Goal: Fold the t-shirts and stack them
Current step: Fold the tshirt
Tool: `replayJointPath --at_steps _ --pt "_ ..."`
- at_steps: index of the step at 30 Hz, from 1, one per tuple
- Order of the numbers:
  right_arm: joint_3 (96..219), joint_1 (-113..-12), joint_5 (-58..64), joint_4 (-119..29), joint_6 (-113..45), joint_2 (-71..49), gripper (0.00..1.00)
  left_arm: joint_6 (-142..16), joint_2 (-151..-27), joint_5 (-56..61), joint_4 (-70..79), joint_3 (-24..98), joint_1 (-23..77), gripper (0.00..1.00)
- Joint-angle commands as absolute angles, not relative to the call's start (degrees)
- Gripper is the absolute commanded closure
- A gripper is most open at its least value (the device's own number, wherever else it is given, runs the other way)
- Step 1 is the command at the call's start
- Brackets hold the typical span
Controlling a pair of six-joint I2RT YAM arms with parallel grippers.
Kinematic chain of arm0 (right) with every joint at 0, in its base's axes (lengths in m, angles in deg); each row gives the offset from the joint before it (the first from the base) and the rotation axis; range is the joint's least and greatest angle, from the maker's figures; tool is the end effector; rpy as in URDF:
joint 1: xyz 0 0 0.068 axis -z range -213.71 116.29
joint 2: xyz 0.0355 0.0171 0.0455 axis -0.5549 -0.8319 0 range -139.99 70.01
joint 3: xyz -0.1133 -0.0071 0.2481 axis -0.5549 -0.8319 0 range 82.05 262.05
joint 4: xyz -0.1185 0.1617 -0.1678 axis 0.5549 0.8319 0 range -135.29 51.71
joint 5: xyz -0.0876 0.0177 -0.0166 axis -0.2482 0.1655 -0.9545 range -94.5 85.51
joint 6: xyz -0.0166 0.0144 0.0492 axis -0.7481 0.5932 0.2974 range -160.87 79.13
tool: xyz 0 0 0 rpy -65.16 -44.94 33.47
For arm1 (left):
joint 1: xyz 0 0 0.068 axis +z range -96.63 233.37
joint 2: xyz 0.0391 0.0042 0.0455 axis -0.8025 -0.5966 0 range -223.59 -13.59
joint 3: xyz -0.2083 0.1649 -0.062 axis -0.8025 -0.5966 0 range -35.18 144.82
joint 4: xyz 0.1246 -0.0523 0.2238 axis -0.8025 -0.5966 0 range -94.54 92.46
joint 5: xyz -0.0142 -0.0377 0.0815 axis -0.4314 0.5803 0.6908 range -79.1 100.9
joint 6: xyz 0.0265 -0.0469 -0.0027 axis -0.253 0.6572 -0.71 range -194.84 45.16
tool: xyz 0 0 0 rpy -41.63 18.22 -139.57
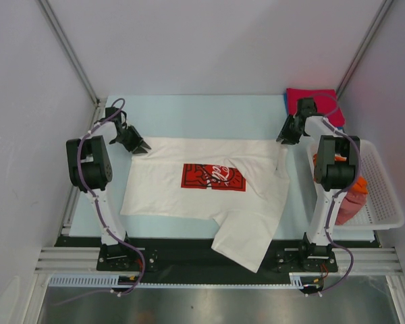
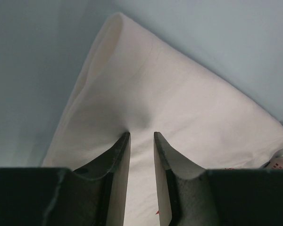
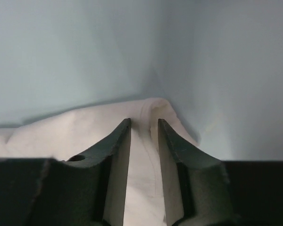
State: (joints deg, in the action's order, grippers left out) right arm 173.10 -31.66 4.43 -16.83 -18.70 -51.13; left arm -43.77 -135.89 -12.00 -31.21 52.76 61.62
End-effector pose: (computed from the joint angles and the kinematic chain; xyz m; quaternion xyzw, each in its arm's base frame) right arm 0.4555 -0.0107 0.1755 0.1807 0.9427 0.1210 0.2529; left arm 0.4346 0.0490 0.1489 -0.2881 0.9188 -0.2280 0.1444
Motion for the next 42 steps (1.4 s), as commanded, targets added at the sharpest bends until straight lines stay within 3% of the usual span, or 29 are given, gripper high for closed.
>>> replayJointPath --at_steps 1,2,5,11,16,19,20,23,26,29,34,36,39,42 --pt "175.5 -31.9 6.1 -18.0 -17.6 -52.8 0.72 -44.4 -137.2 -11.6 -30.9 54.1 62.1 0.68" --pt "175.2 -31.8 6.0 -18.2 -16.7 -53.1 0.87 -44.6 -137.3 -11.7 -30.9 54.1 62.1 0.68" --pt "174.3 -31.4 -0.8 -17.7 -14.2 -52.3 1.00 -45.4 -137.8 -11.3 -31.0 53.6 62.4 0.69" --pt "175.0 -31.5 -13.4 -16.2 -15.5 -51.2 1.00 -48.2 -139.0 -9.4 -31.0 53.4 63.2 0.69" --pt "177.9 -32.3 -12.4 -12.4 -16.8 -52.9 1.00 -50.1 -138.3 -7.9 -32.5 55.3 63.1 0.69" --pt "178.8 -33.5 -13.3 -8.8 -18.4 -50.2 0.79 -50.3 -134.5 -7.8 -32.6 55.1 63.2 0.66" --pt "179.3 -33.5 -14.2 -7.4 -18.6 -49.3 0.65 -50.5 -130.9 -7.6 -33.0 55.2 63.1 0.62" --pt "179.4 -35.8 -17.1 -0.4 -18.1 -44.2 0.37 -49.4 -122.4 -6.9 -33.8 53.6 63.0 0.57" --pt "174.6 -37.5 -18.4 3.3 -17.1 -37.2 0.25 -48.4 -115.7 -6.8 -33.7 48.5 61.9 0.51" --pt "166.7 -42.0 -18.9 3.0 -17.6 -29.6 0.21 -47.6 -107.4 -7.1 -32.8 39.7 59.5 0.51" --pt "155.4 -52.9 -12.4 -2.7 -18.5 -21.2 0.23 -47.0 -95.2 -8.4 -30.5 22.3 56.8 0.54" --pt "150.8 -55.6 -10.9 -5.3 -18.6 -19.3 0.30 -47.0 -91.8 -10.7 -29.9 17.7 56.6 0.55" --pt "146.9 -59.7 -7.8 -6.9 -17.3 -18.8 0.50 -47.4 -85.7 -12.6 -30.4 14.2 56.2 0.56" --pt "144.6 -62.7 -11.2 -7.5 -16.9 -19.2 0.57 -47.1 -80.9 -14.1 -30.7 10.4 56.0 0.55"
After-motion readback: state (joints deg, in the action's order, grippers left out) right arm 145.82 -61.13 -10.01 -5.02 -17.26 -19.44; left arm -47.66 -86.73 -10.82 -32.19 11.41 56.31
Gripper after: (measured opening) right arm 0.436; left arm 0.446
